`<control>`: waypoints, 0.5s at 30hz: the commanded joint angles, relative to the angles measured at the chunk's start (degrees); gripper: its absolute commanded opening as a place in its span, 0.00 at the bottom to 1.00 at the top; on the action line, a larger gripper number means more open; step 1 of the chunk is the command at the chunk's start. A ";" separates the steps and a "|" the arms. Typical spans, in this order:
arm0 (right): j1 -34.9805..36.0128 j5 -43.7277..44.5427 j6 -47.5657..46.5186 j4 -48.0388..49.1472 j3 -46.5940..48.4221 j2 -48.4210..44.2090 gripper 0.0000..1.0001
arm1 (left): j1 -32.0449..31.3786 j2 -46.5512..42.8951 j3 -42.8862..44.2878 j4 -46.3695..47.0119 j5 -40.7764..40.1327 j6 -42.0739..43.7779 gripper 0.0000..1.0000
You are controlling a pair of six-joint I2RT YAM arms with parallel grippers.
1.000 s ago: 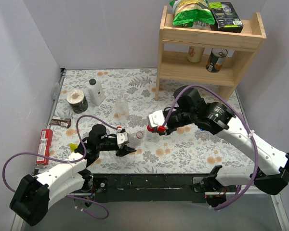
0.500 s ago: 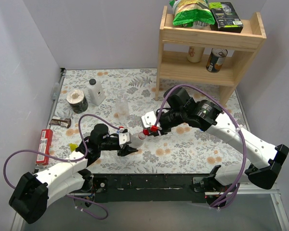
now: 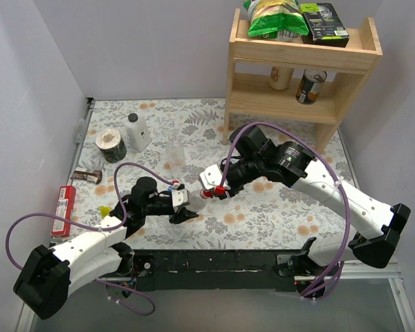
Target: Screw on the bottle caps
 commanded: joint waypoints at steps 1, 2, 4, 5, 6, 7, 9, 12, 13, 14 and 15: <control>0.53 0.74 -2.23 -2.10 1.52 1.27 0.28 | -0.50 -1.03 3.14 2.38 0.47 2.76 0.00; 0.53 0.82 -2.50 -2.19 1.52 1.36 0.28 | -0.50 -1.20 3.14 2.38 0.38 3.11 0.00; 0.61 1.09 -3.29 -2.10 1.61 1.62 0.28 | -0.50 -1.12 3.23 2.29 0.47 3.90 0.00; 0.70 1.17 -3.38 -2.19 1.69 1.63 0.28 | -0.50 -1.20 3.40 2.29 0.38 3.99 0.00; 0.70 1.18 -3.56 -2.28 1.70 1.89 0.28 | -0.50 -1.38 3.40 2.47 0.55 4.08 0.00; 0.70 1.00 -3.65 -2.36 1.78 1.98 0.28 | -0.50 -1.47 3.23 2.91 0.47 4.00 0.00; 0.79 0.83 -3.91 -2.19 1.61 2.06 0.28 | -0.50 -1.56 2.97 4.40 0.03 3.38 0.00; 0.88 0.91 -3.21 -0.79 0.91 1.89 0.28 | -0.50 -1.73 2.79 6.25 -0.76 1.98 0.00; 0.88 1.00 -2.86 -0.26 0.64 1.63 0.28 | -0.50 -1.73 2.61 6.69 -1.20 1.28 0.00; 0.97 1.17 -1.99 0.61 0.38 1.54 0.28 | -0.50 -1.65 2.61 7.73 -1.38 -0.47 0.00; 0.88 1.52 -1.11 1.14 0.03 1.45 0.28 | -0.50 -1.82 2.70 8.01 -1.55 -1.01 0.00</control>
